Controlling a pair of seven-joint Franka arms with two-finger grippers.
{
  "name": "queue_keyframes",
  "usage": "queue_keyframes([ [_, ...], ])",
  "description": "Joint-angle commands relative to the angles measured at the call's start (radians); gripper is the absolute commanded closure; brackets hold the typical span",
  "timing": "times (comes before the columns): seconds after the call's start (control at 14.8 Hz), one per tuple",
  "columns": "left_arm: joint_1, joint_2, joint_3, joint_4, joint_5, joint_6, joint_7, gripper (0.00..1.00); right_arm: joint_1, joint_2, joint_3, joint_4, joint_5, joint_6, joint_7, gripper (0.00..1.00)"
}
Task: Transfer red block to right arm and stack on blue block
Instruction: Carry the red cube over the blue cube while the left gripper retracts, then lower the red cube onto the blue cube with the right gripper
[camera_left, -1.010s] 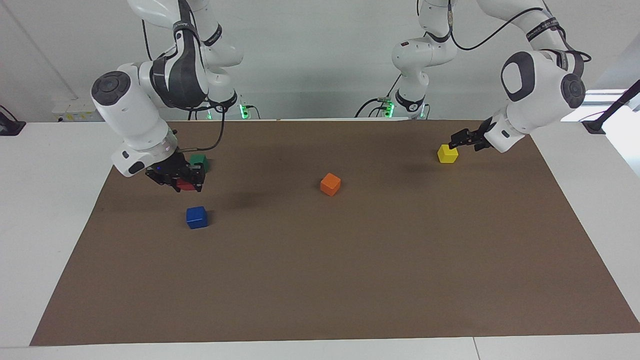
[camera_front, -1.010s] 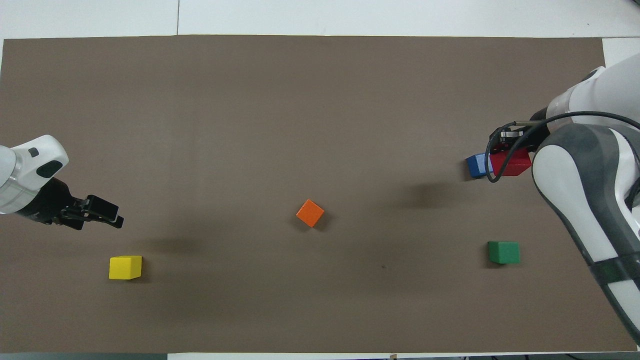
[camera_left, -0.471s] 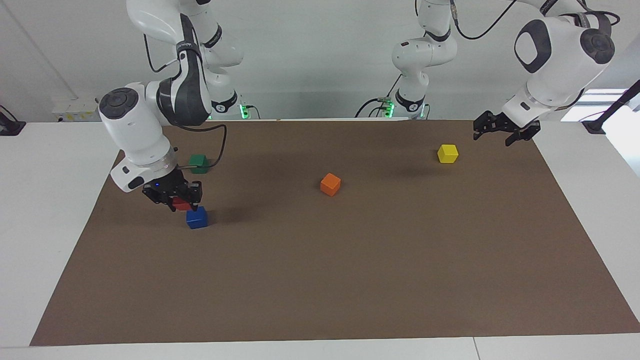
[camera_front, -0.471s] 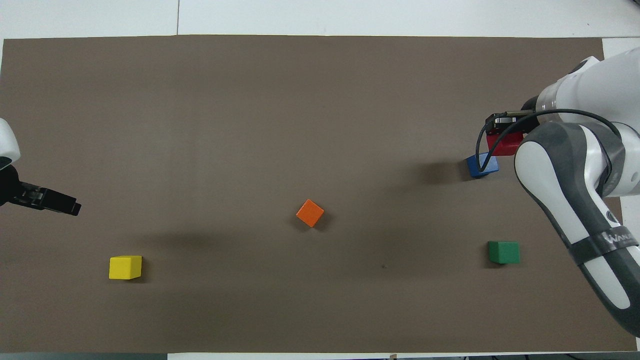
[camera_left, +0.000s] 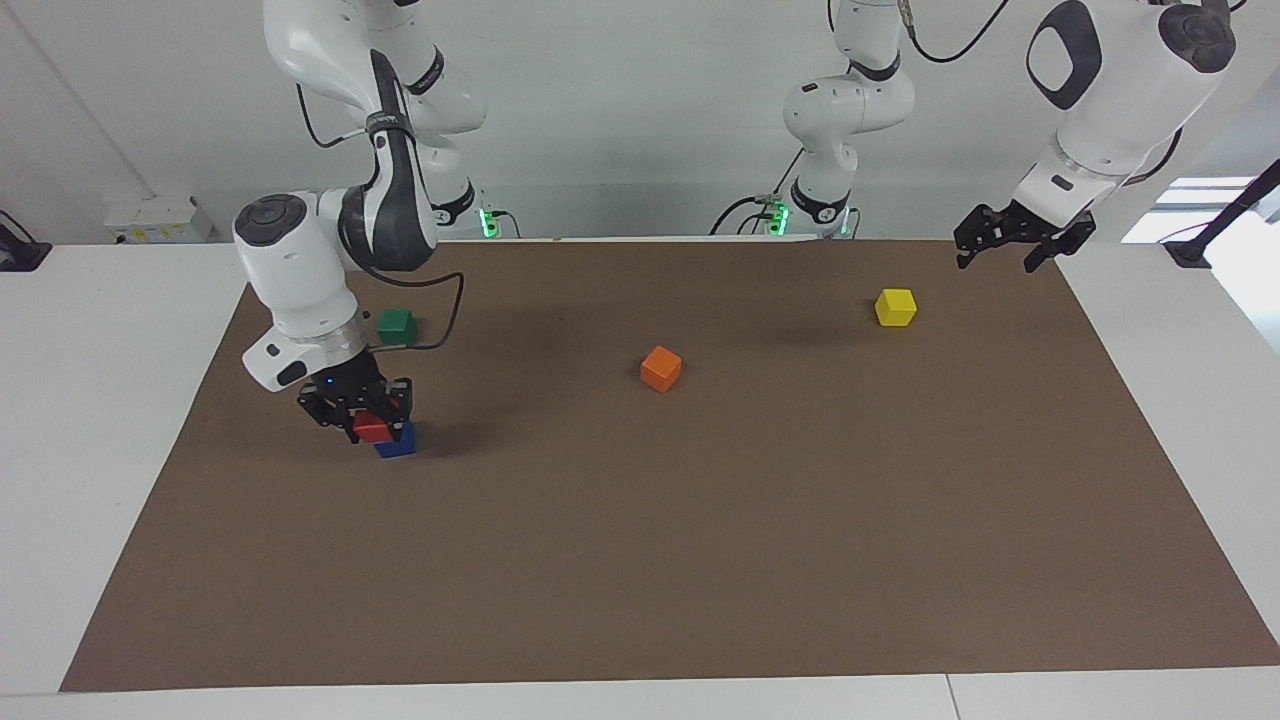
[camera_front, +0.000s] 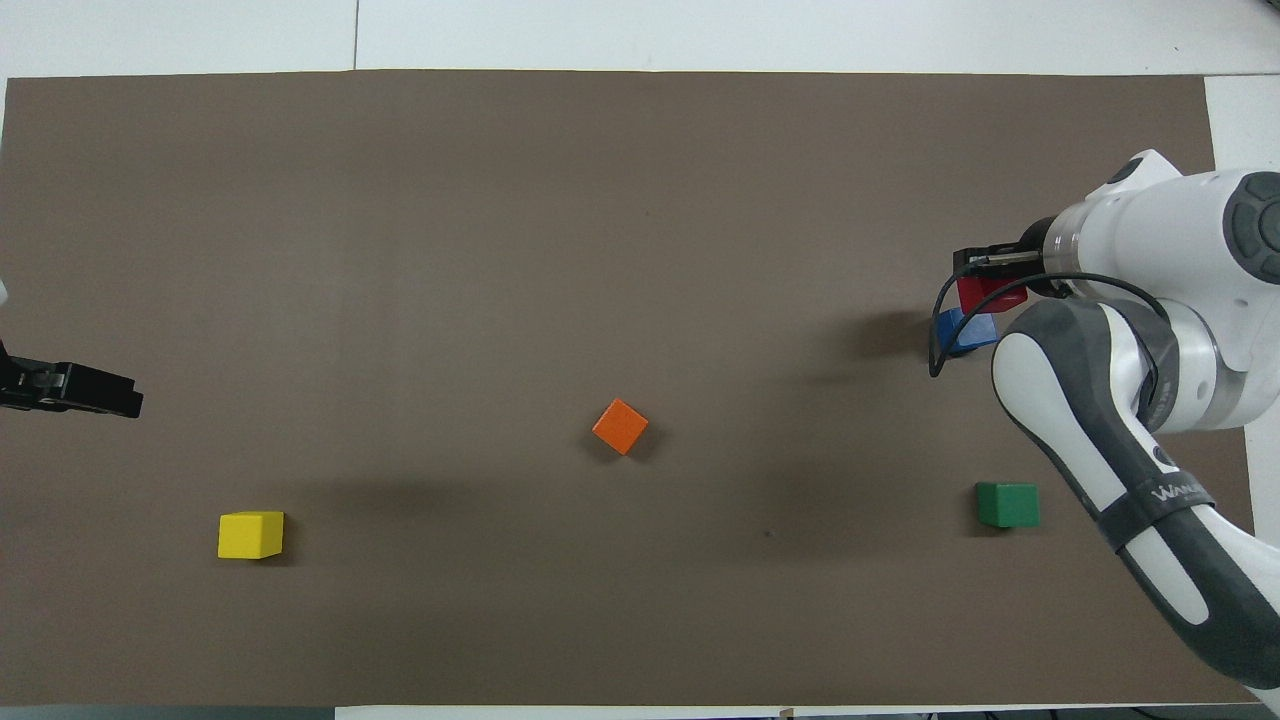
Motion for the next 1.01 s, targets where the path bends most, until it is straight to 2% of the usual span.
queue_keyframes([
  [0.0,-0.031,0.105,0.072,0.104,-0.012,-0.004,-0.046,0.00,-0.018,-0.081,0.005,-0.134,-0.026,0.083,-0.011,1.00],
  [0.13,-0.084,0.183,0.097,0.191,-0.012,-0.056,-0.048,0.00,-0.018,-0.094,0.003,-0.180,-0.028,0.134,-0.011,1.00],
  [0.4,-0.128,0.186,0.130,0.196,-0.014,-0.124,-0.046,0.00,-0.027,-0.100,0.003,-0.213,-0.041,0.180,-0.013,1.00],
  [0.61,-0.135,0.194,0.139,0.207,-0.014,-0.077,-0.054,0.00,-0.048,-0.098,0.005,-0.213,-0.055,0.181,-0.022,1.00],
  [0.94,-0.137,0.194,0.151,0.239,-0.015,-0.096,-0.054,0.00,-0.056,-0.074,0.005,-0.200,-0.055,0.188,-0.049,1.00],
])
